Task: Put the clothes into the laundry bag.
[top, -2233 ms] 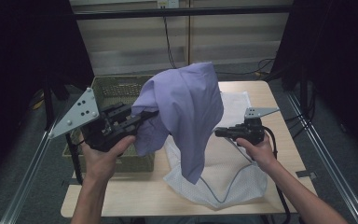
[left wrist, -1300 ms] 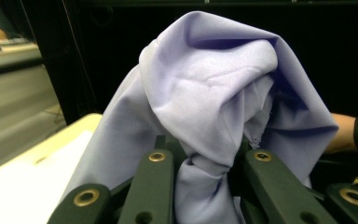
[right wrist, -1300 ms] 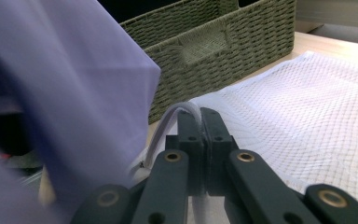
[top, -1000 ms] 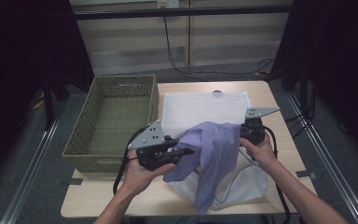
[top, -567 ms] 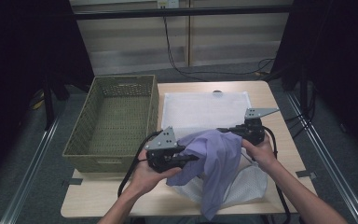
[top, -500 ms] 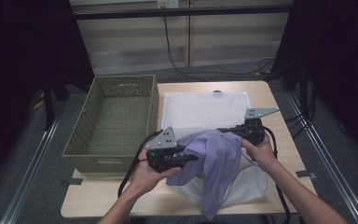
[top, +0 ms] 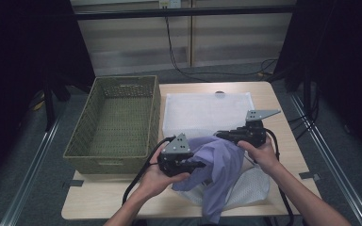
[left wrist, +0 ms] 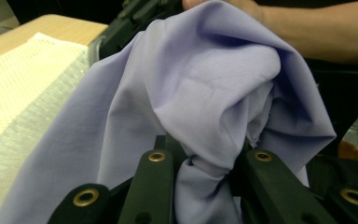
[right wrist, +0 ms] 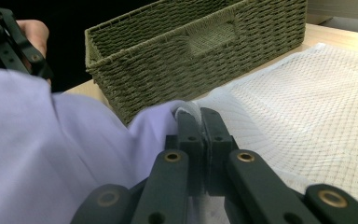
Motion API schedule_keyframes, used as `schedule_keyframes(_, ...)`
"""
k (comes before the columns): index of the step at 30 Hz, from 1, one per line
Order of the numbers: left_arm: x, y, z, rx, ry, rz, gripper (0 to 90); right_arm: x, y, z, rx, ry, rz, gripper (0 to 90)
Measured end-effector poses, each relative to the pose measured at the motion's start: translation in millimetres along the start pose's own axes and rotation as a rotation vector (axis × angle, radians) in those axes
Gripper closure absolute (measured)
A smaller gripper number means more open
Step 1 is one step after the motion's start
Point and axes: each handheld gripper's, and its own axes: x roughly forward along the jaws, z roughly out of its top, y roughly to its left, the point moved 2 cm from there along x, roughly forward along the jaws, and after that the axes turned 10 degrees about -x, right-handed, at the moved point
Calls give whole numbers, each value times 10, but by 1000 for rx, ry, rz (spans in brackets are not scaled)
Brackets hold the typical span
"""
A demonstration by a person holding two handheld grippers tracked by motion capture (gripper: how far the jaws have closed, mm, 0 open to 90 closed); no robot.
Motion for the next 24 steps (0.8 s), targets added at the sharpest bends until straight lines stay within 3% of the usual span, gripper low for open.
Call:
schedule_keyframes(10,141,17,-47,-13,24,-5,786,5,14,-2,-2,8,8,885)
schedule_keyframes(14,209,34,-92,-12,59,5,786,8,18,-1,-2,8,8,885)
schedule_keyframes(17,272,57,-162,-30,72,5,786,4,20,-2,-2,11,9,885)
schedule_keyframes(19,325,104,-235,-56,96,22,786,3,22,-4,-2,11,8,885)
schedule_keyframes(24,378,192,-308,-73,126,48,786,4,29,-5,-3,13,9,885)
